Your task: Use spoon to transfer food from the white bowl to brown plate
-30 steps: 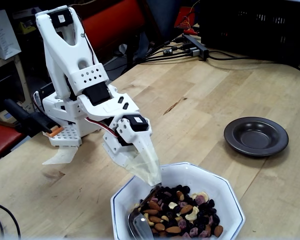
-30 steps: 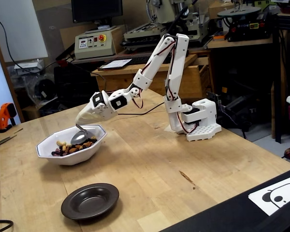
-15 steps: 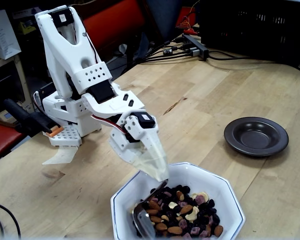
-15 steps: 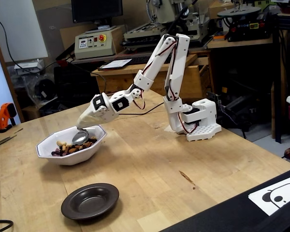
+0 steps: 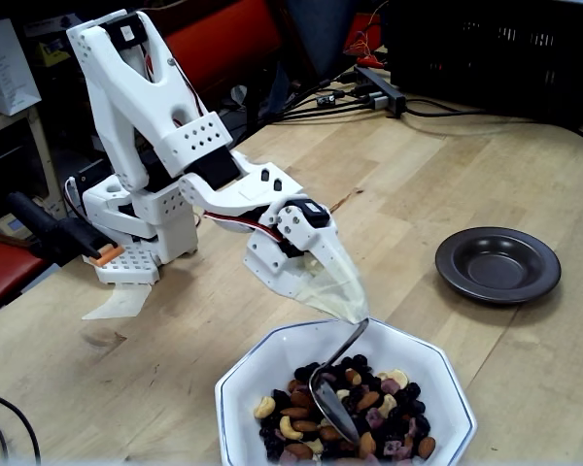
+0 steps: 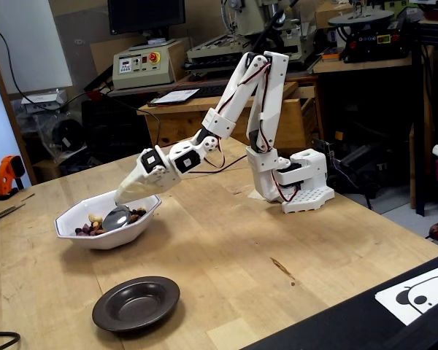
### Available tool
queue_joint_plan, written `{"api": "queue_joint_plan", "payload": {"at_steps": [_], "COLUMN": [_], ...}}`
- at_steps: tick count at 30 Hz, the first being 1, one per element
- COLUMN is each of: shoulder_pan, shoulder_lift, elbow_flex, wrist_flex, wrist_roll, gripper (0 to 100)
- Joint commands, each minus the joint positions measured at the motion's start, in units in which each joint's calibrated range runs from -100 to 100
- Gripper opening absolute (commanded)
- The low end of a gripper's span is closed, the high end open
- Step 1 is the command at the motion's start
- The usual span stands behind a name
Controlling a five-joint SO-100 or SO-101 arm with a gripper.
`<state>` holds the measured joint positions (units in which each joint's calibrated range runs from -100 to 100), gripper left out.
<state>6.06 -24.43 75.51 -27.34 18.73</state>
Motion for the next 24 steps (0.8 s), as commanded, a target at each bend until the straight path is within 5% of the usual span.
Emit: {"api": "queue_joint_plan", "payload": {"at_steps": [1, 24], "shoulder_pan": [-0.8, 0.16], "shoulder_lift": [-0.86, -0.86], "elbow_flex": [-0.55, -1.17], "wrist_flex": [-0.49, -0.49], "wrist_roll": [-0.1, 0.34], "gripper": [4, 4]}}
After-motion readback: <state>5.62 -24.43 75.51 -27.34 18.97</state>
